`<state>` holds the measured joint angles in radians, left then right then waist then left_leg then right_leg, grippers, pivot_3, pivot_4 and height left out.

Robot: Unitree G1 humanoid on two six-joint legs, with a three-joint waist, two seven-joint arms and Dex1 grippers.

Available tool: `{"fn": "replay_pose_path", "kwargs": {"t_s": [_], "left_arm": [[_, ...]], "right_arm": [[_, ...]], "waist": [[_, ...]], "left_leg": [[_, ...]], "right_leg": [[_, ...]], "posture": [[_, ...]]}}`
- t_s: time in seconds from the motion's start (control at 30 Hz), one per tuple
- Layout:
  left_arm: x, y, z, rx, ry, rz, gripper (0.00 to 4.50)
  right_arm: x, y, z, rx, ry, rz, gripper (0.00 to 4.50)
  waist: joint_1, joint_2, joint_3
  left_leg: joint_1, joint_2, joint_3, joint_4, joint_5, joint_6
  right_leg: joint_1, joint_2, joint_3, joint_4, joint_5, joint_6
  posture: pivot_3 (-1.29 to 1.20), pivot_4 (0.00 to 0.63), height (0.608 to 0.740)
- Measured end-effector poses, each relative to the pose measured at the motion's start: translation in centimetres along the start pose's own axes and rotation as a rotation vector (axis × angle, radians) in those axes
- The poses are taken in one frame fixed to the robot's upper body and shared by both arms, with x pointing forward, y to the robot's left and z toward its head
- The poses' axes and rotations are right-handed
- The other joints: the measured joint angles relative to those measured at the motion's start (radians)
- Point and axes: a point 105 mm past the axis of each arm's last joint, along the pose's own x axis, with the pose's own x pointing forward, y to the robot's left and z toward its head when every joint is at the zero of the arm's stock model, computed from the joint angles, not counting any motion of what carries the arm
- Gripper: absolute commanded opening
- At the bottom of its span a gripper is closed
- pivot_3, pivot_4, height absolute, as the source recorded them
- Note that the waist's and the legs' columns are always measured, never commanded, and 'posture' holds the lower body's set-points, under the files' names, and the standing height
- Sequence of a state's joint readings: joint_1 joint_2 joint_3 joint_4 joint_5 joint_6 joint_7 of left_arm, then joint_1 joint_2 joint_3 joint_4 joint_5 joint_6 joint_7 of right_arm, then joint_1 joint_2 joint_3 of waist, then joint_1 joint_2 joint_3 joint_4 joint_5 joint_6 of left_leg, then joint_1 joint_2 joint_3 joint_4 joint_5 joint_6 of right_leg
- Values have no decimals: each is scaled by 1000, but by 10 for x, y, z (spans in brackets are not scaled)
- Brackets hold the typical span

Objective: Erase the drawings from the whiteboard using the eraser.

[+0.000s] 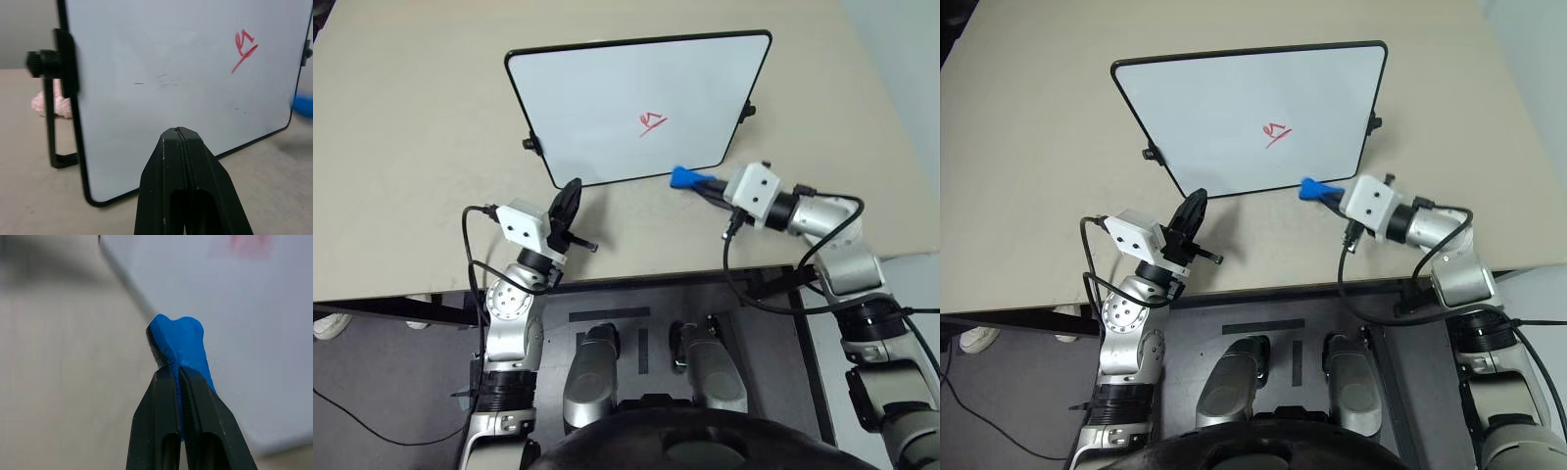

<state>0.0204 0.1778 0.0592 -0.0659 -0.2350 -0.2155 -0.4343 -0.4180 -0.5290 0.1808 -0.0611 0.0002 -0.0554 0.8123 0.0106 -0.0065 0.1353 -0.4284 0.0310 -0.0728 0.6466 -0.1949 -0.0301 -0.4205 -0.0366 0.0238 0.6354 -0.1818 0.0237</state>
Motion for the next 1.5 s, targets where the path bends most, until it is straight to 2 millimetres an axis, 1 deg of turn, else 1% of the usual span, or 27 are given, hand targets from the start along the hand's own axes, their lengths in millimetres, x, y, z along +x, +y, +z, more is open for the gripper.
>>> {"fn": "replay_pose_path", "kwargs": {"t_s": [0.03,0.1,0.2,0.3,0.4,0.47,0.57,0.77,0.93,1.03,1.23,1.4,1.5], "left_arm": [[0,0,0,0,-1,0,0],[0,0,0,1,-1,1,0],[1,0,0,1,-2,2,0],[2,0,0,0,-4,2,0],[2,0,1,2,-8,3,0],[3,0,1,3,-11,3,0],[3,1,2,4,-13,6,0],[3,1,3,7,-18,8,0],[3,1,3,8,-20,8,0],[3,1,3,8,-20,7,0],[4,1,3,9,-22,2,0],[4,1,1,5,-15,2,0],[4,1,1,5,-15,2,0]], "right_arm": [[3,-7,10,-54,-34,-21,39],[8,-16,22,-149,-79,-58,39],[17,-23,32,-268,-124,-92,39],[24,-28,31,-365,-133,-118,39],[29,-35,21,-447,-110,-152,39],[34,-34,13,-481,-97,-148,39],[40,-29,3,-504,-92,-132,39],[47,-20,-7,-500,-100,-109,39],[49,-15,-13,-495,-92,-85,39],[49,-14,-13,-498,-95,-83,39],[50,-17,-6,-522,-121,-108,39],[53,-27,16,-571,-184,-152,39],[55,-29,26,-585,-217,-172,39]], "waist": [[0,0,0],[0,0,0],[2,0,0],[3,0,0],[2,0,0],[1,0,0],[1,0,0],[0,0,0],[-1,0,0],[-1,0,0],[-1,1,0],[-3,1,0],[-3,1,0]], "left_leg": [[0,0,0,0,0,0],[0,0,0,0,0,1],[0,0,0,0,-1,1],[0,0,0,0,-1,1],[0,0,0,0,-2,1],[0,0,0,0,-2,1],[0,0,0,0,-3,0],[1,0,0,0,-3,0],[2,0,0,0,-3,-1],[1,0,0,0,-3,-1],[-1,1,0,0,-3,-1],[-2,1,0,0,-4,-1],[-5,1,0,0,-4,-1]], "right_leg": [[0,0,0,0,0,0],[0,0,0,0,0,0],[0,-1,0,0,0,0],[-1,-1,1,0,1,-1],[-2,-2,1,0,1,-1],[-2,-2,1,1,1,-1],[-3,-2,1,2,1,-1],[-3,-2,1,3,2,-3],[-3,-2,2,3,2,-3],[-4,-2,2,3,2,-3],[-6,-2,2,3,2,-3],[-8,-2,3,3,2,-3],[-10,-2,3,2,2,-3]], "posture": [[0,150,740],[0,150,740],[0,150,740],[0,150,740],[0,150,740],[0,150,740],[0,150,740],[0,150,740],[0,150,740],[0,150,740],[0,150,740],[0,150,740],[0,150,740]]}}
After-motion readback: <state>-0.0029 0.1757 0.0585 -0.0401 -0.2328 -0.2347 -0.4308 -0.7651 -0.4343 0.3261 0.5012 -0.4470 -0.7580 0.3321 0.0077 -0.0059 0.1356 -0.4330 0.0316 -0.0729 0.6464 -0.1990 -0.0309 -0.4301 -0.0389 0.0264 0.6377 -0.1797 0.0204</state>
